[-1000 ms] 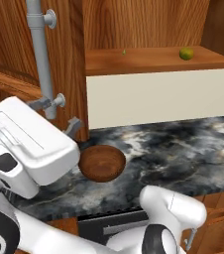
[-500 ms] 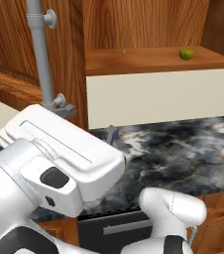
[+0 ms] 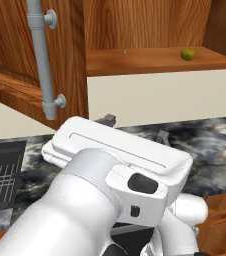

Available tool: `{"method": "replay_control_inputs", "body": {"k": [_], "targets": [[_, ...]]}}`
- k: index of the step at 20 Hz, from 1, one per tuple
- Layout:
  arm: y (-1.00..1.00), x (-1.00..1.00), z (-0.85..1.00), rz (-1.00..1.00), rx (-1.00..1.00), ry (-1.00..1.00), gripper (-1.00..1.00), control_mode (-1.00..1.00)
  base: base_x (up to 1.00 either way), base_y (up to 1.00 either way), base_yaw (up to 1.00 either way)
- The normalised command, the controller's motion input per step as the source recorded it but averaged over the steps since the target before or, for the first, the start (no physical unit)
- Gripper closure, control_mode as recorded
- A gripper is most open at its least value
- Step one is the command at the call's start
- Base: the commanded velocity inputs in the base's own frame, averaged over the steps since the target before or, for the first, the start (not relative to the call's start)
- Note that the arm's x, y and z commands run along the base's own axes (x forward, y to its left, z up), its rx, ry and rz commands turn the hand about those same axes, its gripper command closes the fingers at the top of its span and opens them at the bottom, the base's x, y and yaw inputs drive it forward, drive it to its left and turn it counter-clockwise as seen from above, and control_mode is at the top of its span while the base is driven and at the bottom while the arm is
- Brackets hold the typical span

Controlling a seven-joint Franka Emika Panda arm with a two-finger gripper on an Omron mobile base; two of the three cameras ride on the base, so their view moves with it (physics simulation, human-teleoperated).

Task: Open the cabinet. Pick the peach and orange from the cabinet and place them into the bowl. Then close the cabinet.

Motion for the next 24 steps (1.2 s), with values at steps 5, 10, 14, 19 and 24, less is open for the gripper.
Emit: {"method": "replay_control_inputs", "body": {"k": [5,10,14,19,24], "targets": [[-0.73,-0.02,-0.14,0.07,0.00,0.00,-1.00,-1.00,0.00,0.00,0.00],[-0.69,0.00,-0.12,0.08,0.00,0.00,-1.00,-1.00,0.00,0.00,0.00],[-0.41,0.08,-0.19,0.33,0.00,0.00,-1.00,-1.00,0.00,0.00,0.00],[-0.31,0.25,-0.20,0.46,0.00,0.00,-1.00,-1.00,0.00,0.00,0.00],[-0.28,0.26,-0.06,0.45,0.00,0.00,-1.00,-1.00,0.00,0.00,0.00]]}}
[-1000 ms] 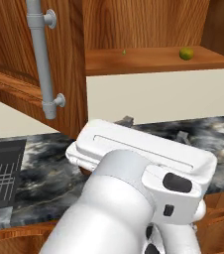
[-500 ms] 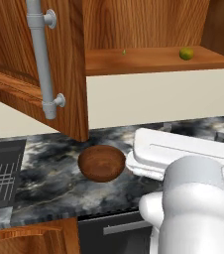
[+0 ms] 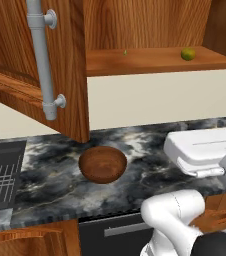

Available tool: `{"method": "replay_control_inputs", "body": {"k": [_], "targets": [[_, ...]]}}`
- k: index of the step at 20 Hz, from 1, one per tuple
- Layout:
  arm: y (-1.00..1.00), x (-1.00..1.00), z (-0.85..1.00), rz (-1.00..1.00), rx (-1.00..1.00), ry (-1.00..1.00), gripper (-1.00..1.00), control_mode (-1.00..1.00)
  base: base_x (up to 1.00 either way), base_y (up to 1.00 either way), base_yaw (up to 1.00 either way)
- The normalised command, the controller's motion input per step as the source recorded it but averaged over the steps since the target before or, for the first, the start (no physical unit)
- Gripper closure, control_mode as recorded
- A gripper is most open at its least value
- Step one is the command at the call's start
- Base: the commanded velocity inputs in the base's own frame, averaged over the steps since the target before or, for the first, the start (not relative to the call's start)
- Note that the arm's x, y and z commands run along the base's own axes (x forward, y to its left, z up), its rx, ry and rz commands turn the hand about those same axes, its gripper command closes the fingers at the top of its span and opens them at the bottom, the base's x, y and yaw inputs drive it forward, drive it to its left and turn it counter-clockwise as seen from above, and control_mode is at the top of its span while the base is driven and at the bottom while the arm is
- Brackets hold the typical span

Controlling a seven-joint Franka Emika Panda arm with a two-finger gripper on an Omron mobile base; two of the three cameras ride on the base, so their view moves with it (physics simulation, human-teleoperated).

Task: Open the cabinet. Pick the peach and orange from the cabinet and place them into the bowl. Then close the cabinet.

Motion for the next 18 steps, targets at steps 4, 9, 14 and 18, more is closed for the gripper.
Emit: {"method": "replay_control_inputs", "body": {"k": [4,9,14,18], "targets": [[-0.21,0.29,0.00,0.41,0.00,0.02,-1.00,-1.00,0.00,0.00,0.00],[-0.12,0.36,0.00,0.36,0.00,0.03,-1.00,-1.00,0.00,0.00,0.00],[0.00,0.36,0.00,0.29,0.00,0.06,-1.00,-1.00,0.00,0.00,0.00],[0.02,0.32,0.00,0.22,0.00,0.03,-1.00,-1.00,0.00,0.00,0.00]]}}
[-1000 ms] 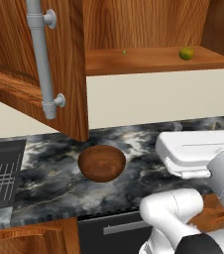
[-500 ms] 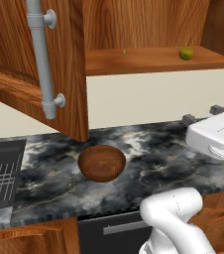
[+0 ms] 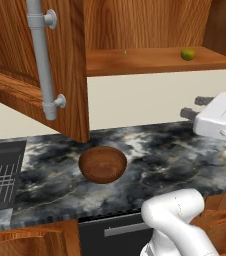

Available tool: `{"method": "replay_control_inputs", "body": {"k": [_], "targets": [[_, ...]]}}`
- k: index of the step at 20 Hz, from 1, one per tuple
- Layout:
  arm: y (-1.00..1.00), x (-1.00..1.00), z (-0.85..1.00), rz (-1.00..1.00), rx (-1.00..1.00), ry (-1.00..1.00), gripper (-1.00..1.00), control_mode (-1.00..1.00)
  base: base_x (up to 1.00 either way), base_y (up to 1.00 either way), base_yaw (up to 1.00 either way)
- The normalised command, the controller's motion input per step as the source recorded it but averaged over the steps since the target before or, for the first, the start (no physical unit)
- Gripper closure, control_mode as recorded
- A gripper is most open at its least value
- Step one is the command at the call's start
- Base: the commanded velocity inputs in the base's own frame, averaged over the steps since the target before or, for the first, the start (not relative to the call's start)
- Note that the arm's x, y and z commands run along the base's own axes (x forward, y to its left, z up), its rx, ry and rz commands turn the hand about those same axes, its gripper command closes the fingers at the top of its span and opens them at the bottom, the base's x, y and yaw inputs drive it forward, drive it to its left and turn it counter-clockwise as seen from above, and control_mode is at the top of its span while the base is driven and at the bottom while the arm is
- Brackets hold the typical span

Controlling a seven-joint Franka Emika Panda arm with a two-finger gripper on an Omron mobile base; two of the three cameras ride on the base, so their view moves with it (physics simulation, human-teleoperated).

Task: Open the cabinet. Pick the peach and orange from the cabinet and place them into the bowl. Then close the cabinet.

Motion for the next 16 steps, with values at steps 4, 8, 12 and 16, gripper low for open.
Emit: {"method": "replay_control_inputs", "body": {"k": [4,8,12,16], "targets": [[0.04,0.33,0.00,0.14,0.00,0.03,-1.00,-1.00,0.00,0.00,0.00],[0.13,0.23,0.00,0.03,0.00,0.01,-1.00,-1.00,0.00,0.00,0.00],[0.08,0.19,0.00,0.00,0.00,0.02,-1.00,-1.00,0.00,0.00,0.00],[0.00,0.18,0.00,0.00,0.00,0.05,-1.00,-1.00,0.00,0.00,0.00]]}}
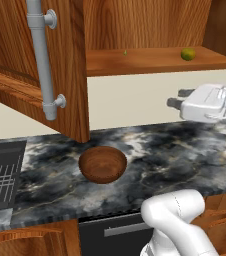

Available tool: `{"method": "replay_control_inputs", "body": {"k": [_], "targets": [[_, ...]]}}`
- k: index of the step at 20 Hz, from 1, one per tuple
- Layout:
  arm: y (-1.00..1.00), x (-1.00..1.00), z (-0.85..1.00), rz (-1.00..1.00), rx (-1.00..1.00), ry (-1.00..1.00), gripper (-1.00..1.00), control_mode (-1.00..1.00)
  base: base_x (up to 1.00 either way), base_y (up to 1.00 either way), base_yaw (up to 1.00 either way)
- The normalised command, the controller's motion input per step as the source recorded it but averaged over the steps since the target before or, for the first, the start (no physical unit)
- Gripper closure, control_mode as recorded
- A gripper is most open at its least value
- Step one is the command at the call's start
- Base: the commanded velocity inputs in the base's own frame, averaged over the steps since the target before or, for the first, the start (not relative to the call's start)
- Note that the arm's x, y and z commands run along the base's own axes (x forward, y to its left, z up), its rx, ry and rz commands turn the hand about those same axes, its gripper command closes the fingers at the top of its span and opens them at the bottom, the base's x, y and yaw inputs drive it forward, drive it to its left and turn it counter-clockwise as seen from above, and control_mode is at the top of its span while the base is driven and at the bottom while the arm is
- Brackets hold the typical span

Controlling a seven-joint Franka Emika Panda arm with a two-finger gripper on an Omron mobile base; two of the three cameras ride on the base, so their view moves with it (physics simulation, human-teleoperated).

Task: Open the cabinet. Pick the peach and orange from the cabinet and place them into the bowl. Then close the cabinet.

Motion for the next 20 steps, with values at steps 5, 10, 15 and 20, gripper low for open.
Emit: {"method": "replay_control_inputs", "body": {"k": [5,10,15,20], "targets": [[0.00,0.37,0.00,0.00,0.00,0.03,-1.00,-1.00,0.00,0.00,0.00],[0.11,0.38,0.03,-0.02,0.00,0.07,-1.00,-1.00,0.00,0.00,0.00],[0.20,0.31,0.07,-0.03,-0.01,0.08,-1.00,-1.00,0.00,0.00,0.00],[0.22,0.19,0.19,-0.03,-0.02,0.09,-1.00,-1.00,0.00,0.00,0.00]]}}
